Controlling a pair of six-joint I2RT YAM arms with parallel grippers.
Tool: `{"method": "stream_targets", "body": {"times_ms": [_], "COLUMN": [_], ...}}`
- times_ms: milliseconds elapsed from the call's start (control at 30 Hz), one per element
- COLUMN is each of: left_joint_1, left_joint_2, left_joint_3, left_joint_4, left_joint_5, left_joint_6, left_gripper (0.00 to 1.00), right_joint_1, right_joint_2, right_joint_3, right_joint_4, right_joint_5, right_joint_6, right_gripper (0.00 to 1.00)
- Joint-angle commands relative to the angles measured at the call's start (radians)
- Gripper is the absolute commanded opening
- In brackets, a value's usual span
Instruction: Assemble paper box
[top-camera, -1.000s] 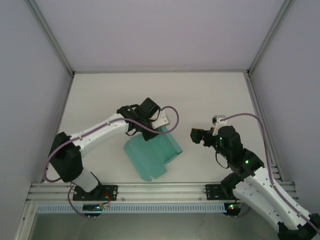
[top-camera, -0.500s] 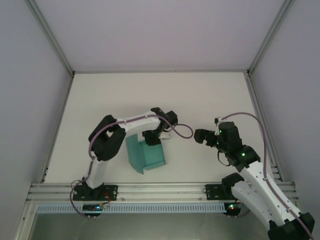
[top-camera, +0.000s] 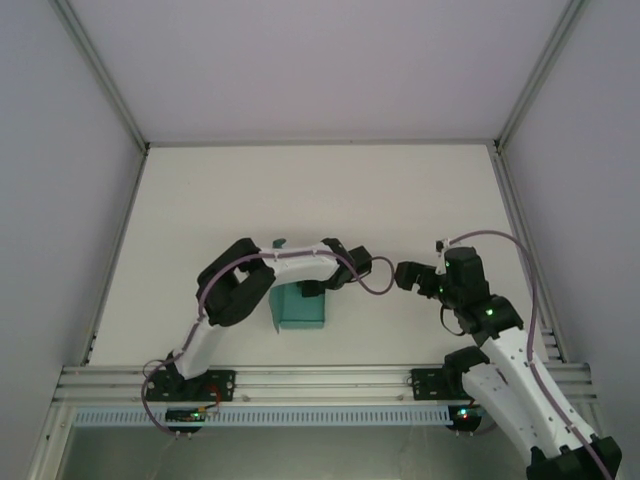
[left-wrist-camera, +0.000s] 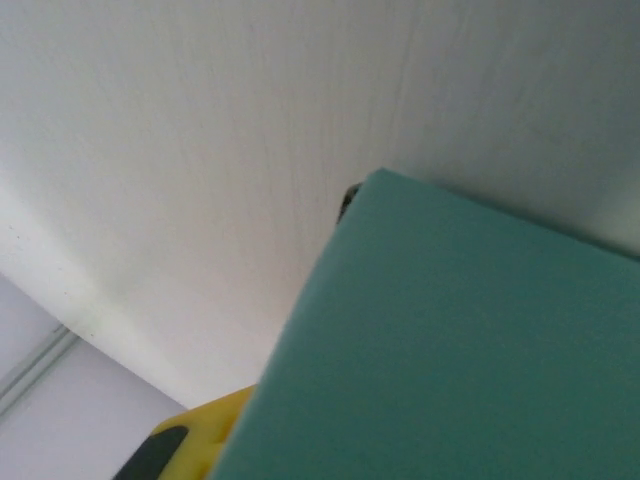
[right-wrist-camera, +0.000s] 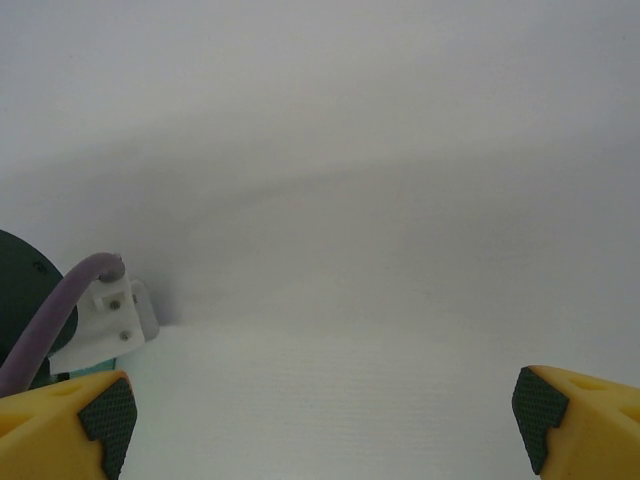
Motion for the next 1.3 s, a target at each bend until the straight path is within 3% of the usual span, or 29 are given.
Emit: {"method": "stream_targets", "body": {"times_ms": [0,300,333,400,433,633,800,900,967,1133,1267], "left_joint_1": [-0.007,-0.007,-0.008,-0.009,-0.009,-0.009,-0.008,-0.007,0.018,0.224,0.412], "left_joint_2": [0.053,-0.178,-0.204,-0.259,-0.282,-0.393,-0.551,-0.695,-0.804,-1.090,-1.275], "left_joint_3": [-0.029,-0.014,-0.013,-0.018,-0.020,-0.049,-0.102,-0.126,-0.145,-0.312,-0.525], "left_joint_4": [0.172,0.097,0.087,0.076,0.075,0.069,0.197,0.300,0.337,0.349,0.338], "left_joint_5": [0.105,0.119,0.129,0.146,0.148,0.166,0.155,0.160,0.188,0.344,0.406], "left_joint_6": [0.000,0.076,0.083,0.103,0.108,0.105,0.027,-0.105,-0.264,-0.670,-0.852], "left_gripper": [0.28,0.62,0.69,0.96,1.00,1.00,1.00,0.99,1.00,1.00,0.99], "right_joint_1": [-0.007,-0.015,-0.015,-0.016,-0.016,-0.018,-0.017,0.001,0.036,0.221,0.318], "right_joint_2": [-0.006,-0.044,-0.050,-0.057,-0.057,-0.053,0.065,0.211,0.328,0.619,0.858], "right_joint_3": [-0.002,-0.003,-0.001,0.006,0.010,0.023,0.056,0.094,0.141,0.318,0.493], "right_joint_4": [0.041,0.044,0.043,0.037,0.034,0.046,0.151,0.234,0.265,0.241,0.187], "right_joint_5": [-0.073,-0.151,-0.155,-0.162,-0.165,-0.173,-0.205,-0.300,-0.330,-0.262,-0.227], "right_joint_6": [-0.006,-0.037,-0.041,-0.050,-0.055,-0.079,-0.166,-0.259,-0.313,-0.516,-0.658], "right_gripper": [0.99,0.99,0.99,0.99,0.99,0.99,0.98,0.91,0.84,0.79,0.80]}}
